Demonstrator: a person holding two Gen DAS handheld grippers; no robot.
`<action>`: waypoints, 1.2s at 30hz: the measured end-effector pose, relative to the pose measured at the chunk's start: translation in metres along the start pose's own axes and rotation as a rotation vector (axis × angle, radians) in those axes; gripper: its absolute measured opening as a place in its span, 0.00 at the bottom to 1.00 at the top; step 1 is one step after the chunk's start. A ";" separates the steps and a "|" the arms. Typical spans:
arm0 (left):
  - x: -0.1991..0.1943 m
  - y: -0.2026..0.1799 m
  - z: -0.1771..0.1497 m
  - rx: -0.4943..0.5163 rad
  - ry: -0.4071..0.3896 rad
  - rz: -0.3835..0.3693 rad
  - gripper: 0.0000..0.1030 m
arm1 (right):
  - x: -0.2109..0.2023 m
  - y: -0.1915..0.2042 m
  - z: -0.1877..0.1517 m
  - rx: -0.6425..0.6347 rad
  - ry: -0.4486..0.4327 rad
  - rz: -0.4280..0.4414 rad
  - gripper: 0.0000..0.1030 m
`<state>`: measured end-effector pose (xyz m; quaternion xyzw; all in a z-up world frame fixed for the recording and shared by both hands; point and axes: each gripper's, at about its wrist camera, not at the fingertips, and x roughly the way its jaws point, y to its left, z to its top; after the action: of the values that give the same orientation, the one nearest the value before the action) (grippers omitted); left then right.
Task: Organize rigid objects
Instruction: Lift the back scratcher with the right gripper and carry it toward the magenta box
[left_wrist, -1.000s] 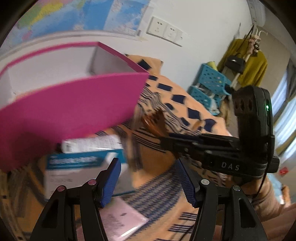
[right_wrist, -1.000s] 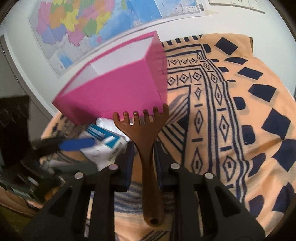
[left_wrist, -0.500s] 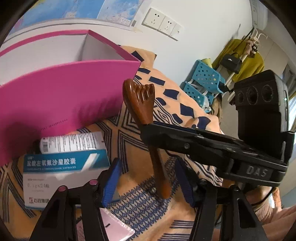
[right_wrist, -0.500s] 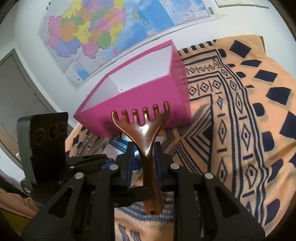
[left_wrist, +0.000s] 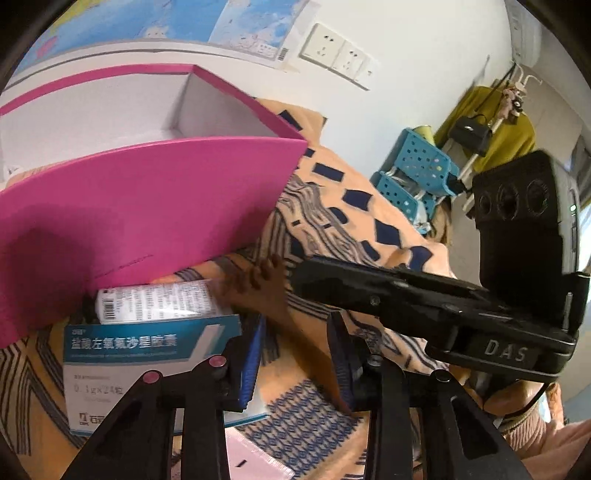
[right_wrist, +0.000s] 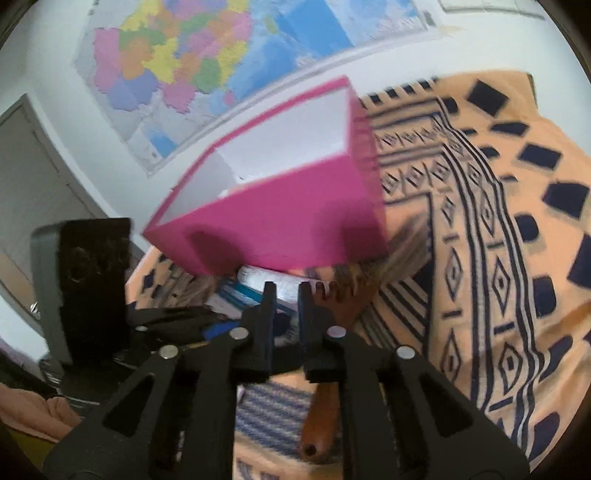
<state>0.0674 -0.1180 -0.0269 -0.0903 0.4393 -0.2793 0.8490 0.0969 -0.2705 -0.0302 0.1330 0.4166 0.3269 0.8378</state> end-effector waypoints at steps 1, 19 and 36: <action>0.001 0.000 0.000 -0.001 0.003 0.008 0.34 | 0.002 -0.005 -0.002 0.012 0.015 -0.001 0.21; -0.015 -0.008 -0.021 0.116 0.025 0.114 0.41 | 0.037 0.005 -0.018 -0.177 0.166 -0.244 0.23; 0.010 -0.016 0.006 0.097 0.024 0.028 0.46 | 0.003 0.001 -0.005 -0.031 0.034 -0.017 0.05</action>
<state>0.0708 -0.1370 -0.0241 -0.0394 0.4367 -0.2894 0.8509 0.0939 -0.2683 -0.0350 0.1108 0.4266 0.3286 0.8353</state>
